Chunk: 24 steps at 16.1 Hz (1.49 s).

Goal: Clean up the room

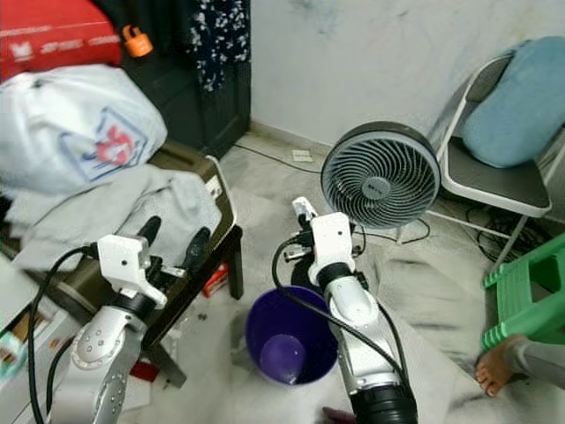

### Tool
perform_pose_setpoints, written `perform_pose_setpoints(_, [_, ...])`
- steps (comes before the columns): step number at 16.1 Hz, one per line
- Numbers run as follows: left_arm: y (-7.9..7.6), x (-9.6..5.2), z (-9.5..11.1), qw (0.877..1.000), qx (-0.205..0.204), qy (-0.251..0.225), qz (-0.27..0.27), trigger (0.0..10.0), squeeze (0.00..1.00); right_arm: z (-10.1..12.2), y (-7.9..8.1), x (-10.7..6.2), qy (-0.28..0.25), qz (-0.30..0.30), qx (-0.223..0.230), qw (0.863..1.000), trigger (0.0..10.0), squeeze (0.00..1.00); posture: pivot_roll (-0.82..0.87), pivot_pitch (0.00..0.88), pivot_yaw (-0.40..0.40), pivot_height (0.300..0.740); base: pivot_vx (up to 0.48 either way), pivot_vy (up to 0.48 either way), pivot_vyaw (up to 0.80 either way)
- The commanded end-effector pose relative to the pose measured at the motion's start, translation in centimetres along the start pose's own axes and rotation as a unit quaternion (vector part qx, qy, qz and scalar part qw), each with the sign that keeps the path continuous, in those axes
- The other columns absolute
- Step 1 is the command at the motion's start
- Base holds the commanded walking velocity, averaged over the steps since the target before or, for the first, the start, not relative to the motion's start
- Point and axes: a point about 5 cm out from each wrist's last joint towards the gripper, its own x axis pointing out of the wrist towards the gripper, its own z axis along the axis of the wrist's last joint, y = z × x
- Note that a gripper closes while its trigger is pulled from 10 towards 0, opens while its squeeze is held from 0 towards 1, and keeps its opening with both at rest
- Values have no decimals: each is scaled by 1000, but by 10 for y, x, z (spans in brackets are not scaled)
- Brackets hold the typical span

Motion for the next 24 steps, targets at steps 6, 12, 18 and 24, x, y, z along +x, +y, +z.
perform_pose_setpoints(6, [-2,-1,-3,1000,2,8,-8,10000,0,1,-3,1,-3,-5,-4,1000,10000,0,56,49,-49,740,285,0,0])
perform_pose_setpoints(12, [-2,-1,-3,1000,3,8,-8,10000,0,0,-3,2,-2,-7,-5,1000,10000,0,56,55,-50,740,297,0,0])
perform_pose_setpoints(18, [-2,0,-3,1000,1,8,-3,10000,0,-1,-1,2,0,-7,-4,1000,10000,0,56,59,-48,740,236,0,0])
perform_pose_setpoints(24, [-4,-8,-3,999,1,16,-36,10000,0,-6,2,4,13,-9,-1,1000,10000,0,73,68,-58,740,0,0,0])
